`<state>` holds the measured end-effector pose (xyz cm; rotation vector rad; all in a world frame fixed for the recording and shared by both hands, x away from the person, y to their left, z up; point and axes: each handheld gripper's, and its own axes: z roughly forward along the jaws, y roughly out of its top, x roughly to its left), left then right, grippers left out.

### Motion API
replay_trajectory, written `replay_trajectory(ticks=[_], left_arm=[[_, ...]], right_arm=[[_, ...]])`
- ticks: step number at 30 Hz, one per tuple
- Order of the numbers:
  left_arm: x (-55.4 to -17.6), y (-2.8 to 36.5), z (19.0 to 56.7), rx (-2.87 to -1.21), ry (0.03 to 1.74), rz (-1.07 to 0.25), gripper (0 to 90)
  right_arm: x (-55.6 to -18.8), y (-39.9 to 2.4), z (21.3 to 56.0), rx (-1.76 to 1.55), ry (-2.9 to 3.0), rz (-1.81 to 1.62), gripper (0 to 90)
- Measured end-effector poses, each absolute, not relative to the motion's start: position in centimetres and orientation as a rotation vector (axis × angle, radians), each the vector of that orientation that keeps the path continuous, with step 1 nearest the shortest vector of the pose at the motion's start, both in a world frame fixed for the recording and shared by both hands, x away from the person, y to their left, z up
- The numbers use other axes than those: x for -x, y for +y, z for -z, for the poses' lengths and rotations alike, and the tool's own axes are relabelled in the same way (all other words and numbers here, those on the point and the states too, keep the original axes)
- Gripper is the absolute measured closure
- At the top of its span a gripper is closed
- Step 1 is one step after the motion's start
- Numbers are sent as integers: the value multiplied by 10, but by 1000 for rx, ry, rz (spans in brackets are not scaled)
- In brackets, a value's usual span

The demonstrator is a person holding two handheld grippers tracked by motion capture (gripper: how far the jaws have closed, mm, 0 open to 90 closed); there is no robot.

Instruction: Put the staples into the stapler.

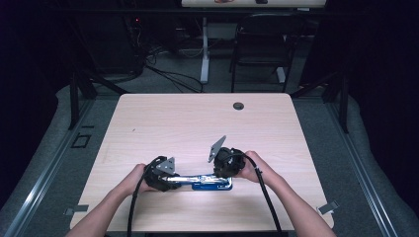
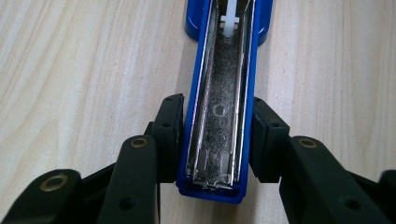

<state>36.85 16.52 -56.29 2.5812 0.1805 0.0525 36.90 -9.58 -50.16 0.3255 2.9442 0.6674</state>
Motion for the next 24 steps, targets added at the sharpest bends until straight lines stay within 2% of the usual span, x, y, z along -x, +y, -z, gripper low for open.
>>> replay_trajectory(ticks=[24], left_arm=[[-369,166,563,-2581,176,-51,615]], right_arm=[[-371,-91,518,-252,3010,-602,782]])
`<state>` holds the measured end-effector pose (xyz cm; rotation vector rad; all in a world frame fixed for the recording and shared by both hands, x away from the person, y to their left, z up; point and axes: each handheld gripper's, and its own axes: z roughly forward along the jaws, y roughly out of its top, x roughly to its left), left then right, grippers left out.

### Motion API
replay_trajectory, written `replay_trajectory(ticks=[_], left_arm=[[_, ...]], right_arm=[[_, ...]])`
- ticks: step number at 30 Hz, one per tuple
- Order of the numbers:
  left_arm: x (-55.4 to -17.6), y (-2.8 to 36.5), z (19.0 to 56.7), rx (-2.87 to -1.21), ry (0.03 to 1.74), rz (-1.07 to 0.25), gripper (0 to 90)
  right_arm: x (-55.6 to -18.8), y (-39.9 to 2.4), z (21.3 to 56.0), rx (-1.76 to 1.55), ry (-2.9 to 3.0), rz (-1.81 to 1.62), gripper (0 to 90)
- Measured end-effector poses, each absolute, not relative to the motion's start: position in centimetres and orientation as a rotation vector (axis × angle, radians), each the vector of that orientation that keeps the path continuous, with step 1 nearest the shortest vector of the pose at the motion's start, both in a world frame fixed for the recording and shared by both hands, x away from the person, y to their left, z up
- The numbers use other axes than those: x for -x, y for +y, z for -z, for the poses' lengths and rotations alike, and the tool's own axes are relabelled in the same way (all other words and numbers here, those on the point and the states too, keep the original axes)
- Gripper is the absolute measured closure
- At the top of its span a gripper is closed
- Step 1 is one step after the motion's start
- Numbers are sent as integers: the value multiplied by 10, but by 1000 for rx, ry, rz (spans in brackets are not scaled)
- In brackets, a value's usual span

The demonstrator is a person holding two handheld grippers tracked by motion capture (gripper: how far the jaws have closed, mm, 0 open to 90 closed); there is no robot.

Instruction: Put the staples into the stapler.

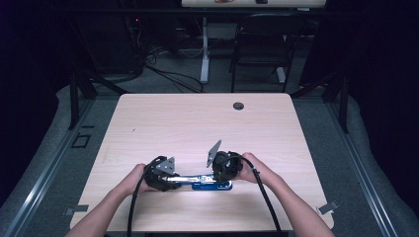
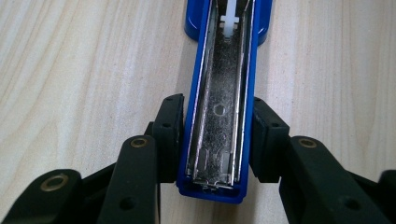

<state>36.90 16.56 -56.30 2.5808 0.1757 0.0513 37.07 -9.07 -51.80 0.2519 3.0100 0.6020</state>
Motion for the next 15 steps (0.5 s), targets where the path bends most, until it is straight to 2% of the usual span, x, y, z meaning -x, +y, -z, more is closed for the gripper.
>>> replay_trajectory(ticks=[15], left_arm=[[-369,166,563,-2580,176,-51,615]], right_arm=[[-372,-93,516,-230,2994,-603,782]])
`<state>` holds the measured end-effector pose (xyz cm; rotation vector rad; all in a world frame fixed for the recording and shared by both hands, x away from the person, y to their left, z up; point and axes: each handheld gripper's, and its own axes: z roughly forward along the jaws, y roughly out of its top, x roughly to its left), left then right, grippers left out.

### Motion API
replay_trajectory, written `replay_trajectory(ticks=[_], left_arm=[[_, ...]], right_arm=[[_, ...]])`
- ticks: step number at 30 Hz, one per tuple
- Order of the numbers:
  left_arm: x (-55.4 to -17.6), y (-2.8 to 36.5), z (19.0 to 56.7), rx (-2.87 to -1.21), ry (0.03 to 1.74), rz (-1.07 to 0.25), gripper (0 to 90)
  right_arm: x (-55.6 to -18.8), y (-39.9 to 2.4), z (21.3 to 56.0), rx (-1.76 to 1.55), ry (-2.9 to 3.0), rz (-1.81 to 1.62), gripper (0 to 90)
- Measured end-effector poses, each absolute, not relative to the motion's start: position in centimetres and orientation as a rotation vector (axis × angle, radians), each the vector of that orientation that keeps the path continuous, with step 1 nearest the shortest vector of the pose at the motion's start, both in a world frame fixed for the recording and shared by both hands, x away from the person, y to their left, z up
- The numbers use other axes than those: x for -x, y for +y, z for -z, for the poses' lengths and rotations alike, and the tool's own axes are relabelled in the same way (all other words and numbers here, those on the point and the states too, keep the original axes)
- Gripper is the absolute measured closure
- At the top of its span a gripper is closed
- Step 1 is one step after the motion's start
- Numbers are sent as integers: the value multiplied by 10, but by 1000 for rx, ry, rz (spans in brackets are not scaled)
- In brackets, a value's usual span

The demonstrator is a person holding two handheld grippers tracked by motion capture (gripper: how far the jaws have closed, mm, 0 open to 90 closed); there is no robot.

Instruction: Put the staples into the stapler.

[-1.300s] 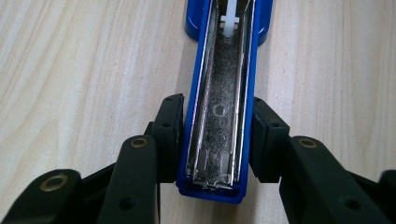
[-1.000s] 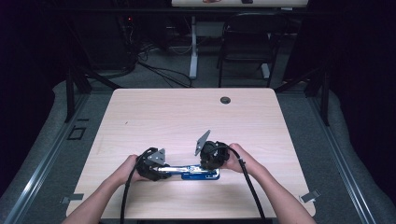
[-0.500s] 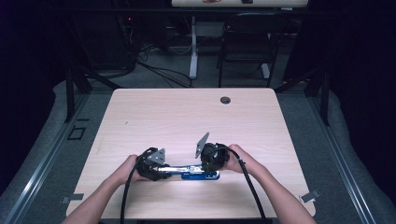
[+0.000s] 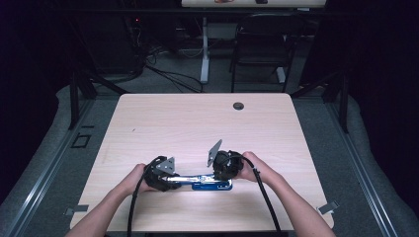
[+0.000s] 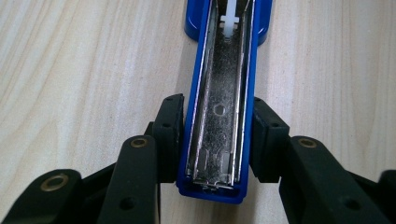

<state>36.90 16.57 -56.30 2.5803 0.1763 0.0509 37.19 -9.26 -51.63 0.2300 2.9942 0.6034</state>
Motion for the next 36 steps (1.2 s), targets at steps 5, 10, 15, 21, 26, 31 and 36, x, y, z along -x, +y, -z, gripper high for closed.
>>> replay_trajectory(ticks=[5,10,15,21,26,31,36], left_arm=[[-369,166,563,-2580,177,-51,615],[-369,166,563,-2580,176,-51,615],[-369,166,563,-2579,178,-51,615],[-369,166,563,-2579,177,-50,615],[-369,166,563,-2578,178,-48,615],[-369,166,563,-2578,179,-48,615],[-369,166,563,-2578,180,-47,615]], right_arm=[[-373,-93,518,-232,3007,-598,782],[-374,-94,518,-221,3007,-582,782],[-375,-96,519,-203,3017,-598,782],[-375,-97,518,-167,3019,-616,782],[-374,-97,518,-126,3022,-601,782],[-373,-96,518,-110,3017,-603,782],[-373,-95,516,-55,3024,-563,782]])
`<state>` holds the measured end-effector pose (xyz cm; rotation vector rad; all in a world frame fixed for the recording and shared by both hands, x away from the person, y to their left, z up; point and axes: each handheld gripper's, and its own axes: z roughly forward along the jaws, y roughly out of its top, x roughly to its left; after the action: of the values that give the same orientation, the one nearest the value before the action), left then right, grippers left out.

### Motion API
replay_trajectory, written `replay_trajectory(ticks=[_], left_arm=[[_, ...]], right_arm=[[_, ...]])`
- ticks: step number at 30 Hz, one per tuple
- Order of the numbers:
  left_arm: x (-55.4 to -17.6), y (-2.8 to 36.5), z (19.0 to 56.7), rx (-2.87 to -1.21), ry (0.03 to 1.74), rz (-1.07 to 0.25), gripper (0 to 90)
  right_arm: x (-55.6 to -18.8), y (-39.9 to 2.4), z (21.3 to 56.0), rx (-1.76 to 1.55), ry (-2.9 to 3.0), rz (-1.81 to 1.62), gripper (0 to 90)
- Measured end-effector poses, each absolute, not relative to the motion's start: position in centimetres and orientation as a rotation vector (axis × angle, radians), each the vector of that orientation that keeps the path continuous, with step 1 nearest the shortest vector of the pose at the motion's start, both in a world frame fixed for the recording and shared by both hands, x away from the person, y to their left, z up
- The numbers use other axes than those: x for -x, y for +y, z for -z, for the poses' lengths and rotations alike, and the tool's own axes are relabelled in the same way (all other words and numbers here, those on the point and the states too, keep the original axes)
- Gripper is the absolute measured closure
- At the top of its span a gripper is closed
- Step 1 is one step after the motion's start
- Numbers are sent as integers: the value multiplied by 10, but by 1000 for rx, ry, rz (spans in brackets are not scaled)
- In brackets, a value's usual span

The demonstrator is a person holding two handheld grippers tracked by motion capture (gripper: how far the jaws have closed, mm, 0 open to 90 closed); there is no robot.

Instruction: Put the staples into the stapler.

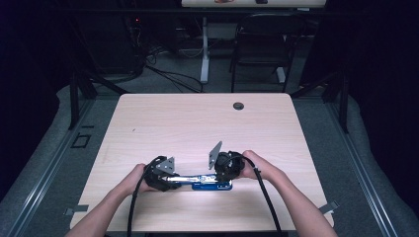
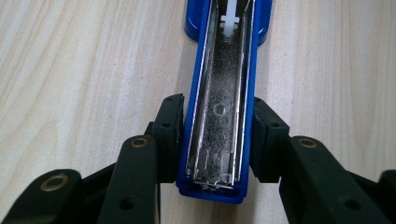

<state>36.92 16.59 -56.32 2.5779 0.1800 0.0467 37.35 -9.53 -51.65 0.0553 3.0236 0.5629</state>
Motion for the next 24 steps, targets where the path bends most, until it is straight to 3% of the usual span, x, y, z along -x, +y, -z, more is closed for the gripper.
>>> replay_trajectory(ticks=[24], left_arm=[[-369,166,563,-2575,181,-41,615]], right_arm=[[-377,-96,517,-33,3030,-572,783]])
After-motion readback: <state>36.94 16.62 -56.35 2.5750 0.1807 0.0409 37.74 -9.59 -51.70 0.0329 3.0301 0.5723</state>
